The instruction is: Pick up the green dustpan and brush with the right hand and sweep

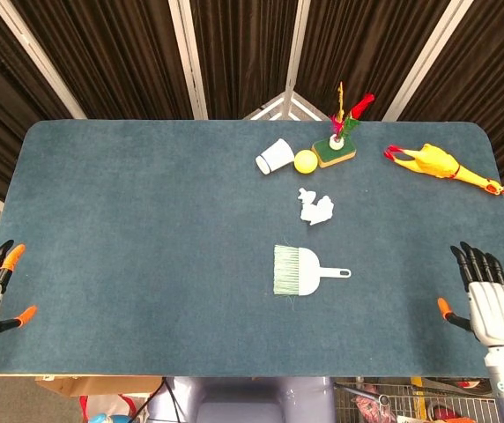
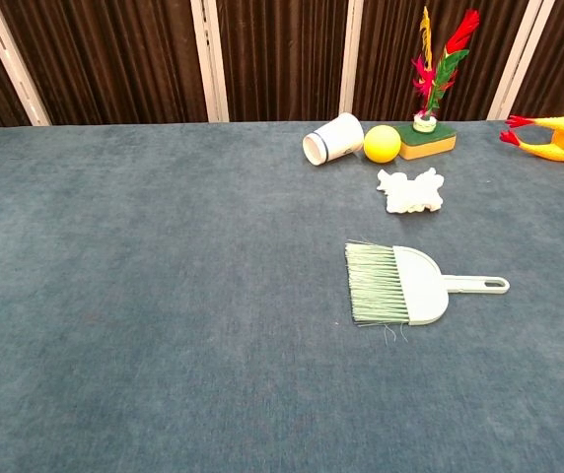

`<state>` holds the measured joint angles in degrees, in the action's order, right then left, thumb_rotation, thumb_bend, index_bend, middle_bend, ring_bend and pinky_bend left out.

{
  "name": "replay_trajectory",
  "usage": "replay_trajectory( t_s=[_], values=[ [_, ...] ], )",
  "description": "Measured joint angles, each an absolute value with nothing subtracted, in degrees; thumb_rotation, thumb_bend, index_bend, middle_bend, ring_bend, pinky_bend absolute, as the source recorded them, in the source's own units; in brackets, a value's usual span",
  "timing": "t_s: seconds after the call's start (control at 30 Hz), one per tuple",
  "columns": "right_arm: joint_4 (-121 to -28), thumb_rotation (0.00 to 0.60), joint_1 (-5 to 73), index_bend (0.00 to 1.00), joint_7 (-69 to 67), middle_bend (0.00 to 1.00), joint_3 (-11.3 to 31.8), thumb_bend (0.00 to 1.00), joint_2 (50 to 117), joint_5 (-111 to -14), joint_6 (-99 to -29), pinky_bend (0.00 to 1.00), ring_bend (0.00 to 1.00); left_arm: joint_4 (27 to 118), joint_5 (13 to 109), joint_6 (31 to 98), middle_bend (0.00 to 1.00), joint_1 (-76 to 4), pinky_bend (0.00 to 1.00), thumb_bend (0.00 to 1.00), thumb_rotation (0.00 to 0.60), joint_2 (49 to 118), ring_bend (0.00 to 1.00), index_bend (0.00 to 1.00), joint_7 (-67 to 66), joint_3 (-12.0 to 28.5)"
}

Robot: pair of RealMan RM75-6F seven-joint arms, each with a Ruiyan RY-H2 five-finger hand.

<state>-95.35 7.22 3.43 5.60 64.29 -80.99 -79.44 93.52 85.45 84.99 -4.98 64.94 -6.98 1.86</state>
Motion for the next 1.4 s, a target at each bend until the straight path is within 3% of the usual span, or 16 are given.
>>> replay_trajectory(
  t_s=[0.03,0.13,0.23,0.33,0.6,0.97,1.4],
  values=[
    [-95.6,0.600,7.6,0.00,3.9,0.42,5.8,0.33,64.4,-80.8,-79.0,0.51,0.49,93.5,85.5,85.0,0.00,-5.0,0.02,0.00,0.600,64.9,0.00,0.00,-6.9,1.9],
    [-96.2,0.600,9.4,0.02,5.8,0.69,6.8,0.33,65.1,-80.0,-77.5,0.67,0.75,93.5,85.4,85.1,0.00,-4.9,0.02,0.00,0.600,64.9,0.00,0.00,-6.8,1.9],
    [-96.7,0.600,11.5,0.12,7.7,0.85,7.9,0.33,66.2,-78.7,-75.0,0.78,0.90,93.6,85.4,85.0,0.00,-5.0,0.02,0.00,0.600,64.9,0.00,0.00,-6.6,2.0],
    [-96.9,0.600,13.9,0.22,10.7,0.91,9.0,0.33,67.6,-76.8,-72.3,0.82,0.95,93.6,85.5,84.9,0.00,-5.1,0.02,0.00,0.600,64.9,0.00,0.00,-6.7,2.0],
    [-97.5,0.600,20.4,0.39,22.1,0.94,11.6,0.33,73.8,-67.2,-66.1,0.85,0.98,93.5,85.4,85.0,0.00,-5.1,0.02,0.00,0.600,64.8,0.00,0.00,-6.1,2.1],
    [-96.7,0.600,25.7,0.45,33.7,0.94,11.9,0.33,83.1,-57.8,-64.5,0.85,0.98,93.3,85.5,84.5,0.00,-5.3,0.02,0.00,0.600,64.4,0.00,0.00,-4.9,2.0],
    [-90.6,0.600,27.5,0.45,36.6,0.94,10.0,0.33,90.2,-53.2,-64.7,0.85,0.98,93.5,85.6,84.3,0.00,-5.3,0.02,0.00,0.600,64.3,0.00,0.00,-4.9,1.9]
  ],
)
